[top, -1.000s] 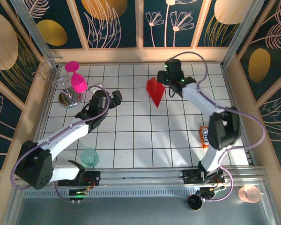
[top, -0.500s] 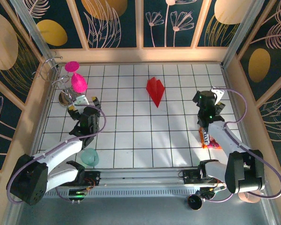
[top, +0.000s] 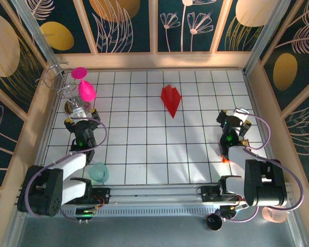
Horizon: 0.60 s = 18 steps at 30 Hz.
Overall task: Fold a paper plane with a square sheet of paper (pick it up from the middle)
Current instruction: Move the paper plane to the top-center of the table, then reset both arms
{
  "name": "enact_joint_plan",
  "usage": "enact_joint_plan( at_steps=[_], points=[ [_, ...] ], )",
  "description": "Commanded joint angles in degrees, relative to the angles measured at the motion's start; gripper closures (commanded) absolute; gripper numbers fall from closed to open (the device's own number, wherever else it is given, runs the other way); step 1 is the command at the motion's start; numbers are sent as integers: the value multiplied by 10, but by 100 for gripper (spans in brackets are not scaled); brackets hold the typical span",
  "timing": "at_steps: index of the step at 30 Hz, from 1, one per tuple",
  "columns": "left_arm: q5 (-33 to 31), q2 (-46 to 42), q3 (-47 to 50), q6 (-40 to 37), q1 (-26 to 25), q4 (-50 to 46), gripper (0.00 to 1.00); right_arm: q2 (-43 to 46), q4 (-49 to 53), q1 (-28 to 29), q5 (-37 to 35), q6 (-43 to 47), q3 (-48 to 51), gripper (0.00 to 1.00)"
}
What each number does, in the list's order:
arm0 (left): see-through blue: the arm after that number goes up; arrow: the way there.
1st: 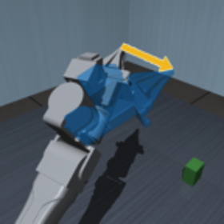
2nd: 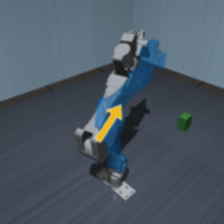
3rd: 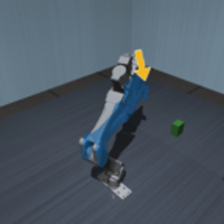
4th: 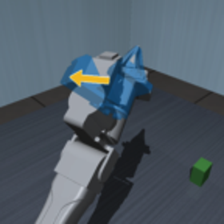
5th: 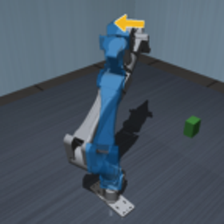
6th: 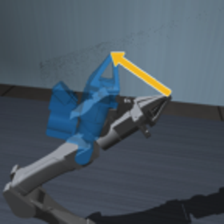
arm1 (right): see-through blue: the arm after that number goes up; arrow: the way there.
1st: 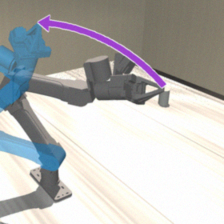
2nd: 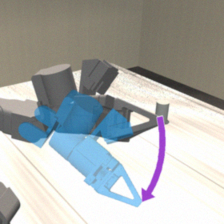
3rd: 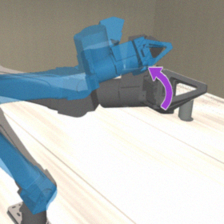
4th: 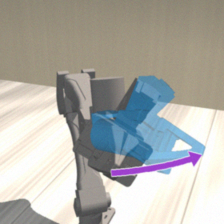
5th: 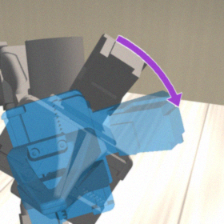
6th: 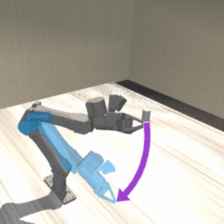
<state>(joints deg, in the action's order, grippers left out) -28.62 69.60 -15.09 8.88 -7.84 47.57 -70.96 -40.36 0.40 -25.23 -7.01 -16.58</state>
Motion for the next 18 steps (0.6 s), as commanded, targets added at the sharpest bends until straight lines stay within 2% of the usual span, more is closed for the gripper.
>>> enact_joint_plan(
  at_steps=[1,4,5,11,13,15,18],
  points=[
    [106,38,28,-30,26,140,1,-31,-161,-14,61,40,24,1],
    [135,77,42,-43,39,221,1,-69,-197,-28,122,55,25,1],
    [144,79,36,-44,43,209,1,-75,-207,-27,128,61,26,1],
    [207,167,36,-31,79,300,1,-52,-229,-44,216,60,52,1],
    [207,185,32,-29,79,307,1,-63,-319,-57,266,27,84,1],
    [209,181,29,-29,80,293,1,-93,-357,-57,271,26,84,1],
    [212,183,29,-30,81,296,1,-138,-357,-55,277,28,64,1]
  ],
)
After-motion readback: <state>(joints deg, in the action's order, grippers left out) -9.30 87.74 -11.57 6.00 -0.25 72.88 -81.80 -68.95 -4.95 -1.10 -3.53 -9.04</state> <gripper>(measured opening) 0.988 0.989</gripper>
